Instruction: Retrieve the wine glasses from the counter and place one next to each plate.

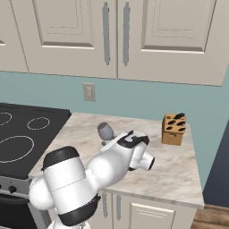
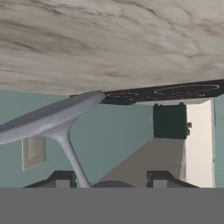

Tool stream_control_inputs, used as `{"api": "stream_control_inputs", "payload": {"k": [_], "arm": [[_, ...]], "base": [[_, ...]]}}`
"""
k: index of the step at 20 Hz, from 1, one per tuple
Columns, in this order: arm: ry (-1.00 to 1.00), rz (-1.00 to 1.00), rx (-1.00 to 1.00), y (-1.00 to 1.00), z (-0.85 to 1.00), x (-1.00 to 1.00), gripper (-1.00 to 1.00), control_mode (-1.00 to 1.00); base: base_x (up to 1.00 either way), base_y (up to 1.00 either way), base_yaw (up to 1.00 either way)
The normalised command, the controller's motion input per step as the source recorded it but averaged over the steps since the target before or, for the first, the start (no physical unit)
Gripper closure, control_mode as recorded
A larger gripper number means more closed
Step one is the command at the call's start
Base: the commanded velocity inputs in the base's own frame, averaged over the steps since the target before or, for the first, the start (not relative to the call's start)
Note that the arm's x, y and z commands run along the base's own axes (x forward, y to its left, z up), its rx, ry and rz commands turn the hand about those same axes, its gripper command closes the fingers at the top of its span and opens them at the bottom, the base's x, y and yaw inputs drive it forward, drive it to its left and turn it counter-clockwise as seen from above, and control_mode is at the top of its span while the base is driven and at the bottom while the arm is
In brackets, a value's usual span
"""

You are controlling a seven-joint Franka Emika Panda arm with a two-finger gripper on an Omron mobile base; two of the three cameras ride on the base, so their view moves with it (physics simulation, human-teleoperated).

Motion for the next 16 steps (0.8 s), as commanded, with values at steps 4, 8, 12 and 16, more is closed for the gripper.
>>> {"api": "stream_control_inputs", "payload": {"k": [4, 8, 12, 16], "arm": [[-0.02, -0.02, 0.1, 0.0, 0.66, -0.47, 1.0, -1.0], [-0.02, -0.02, 0.09, 0.0, 0.66, -0.55, 1.0, -1.0], [-0.01, -0.02, 0.1, 0.0, 0.56, -0.64, 1.0, -1.0], [-0.04, -0.03, 0.07, 0.0, 0.53, -0.81, 1.0, -1.0]], "base": [[0.0, 0.0, 0.0], [0.0, 0.0, 0.0], [0.0, 0.0, 0.0], [0.0, 0.0, 0.0]]}}
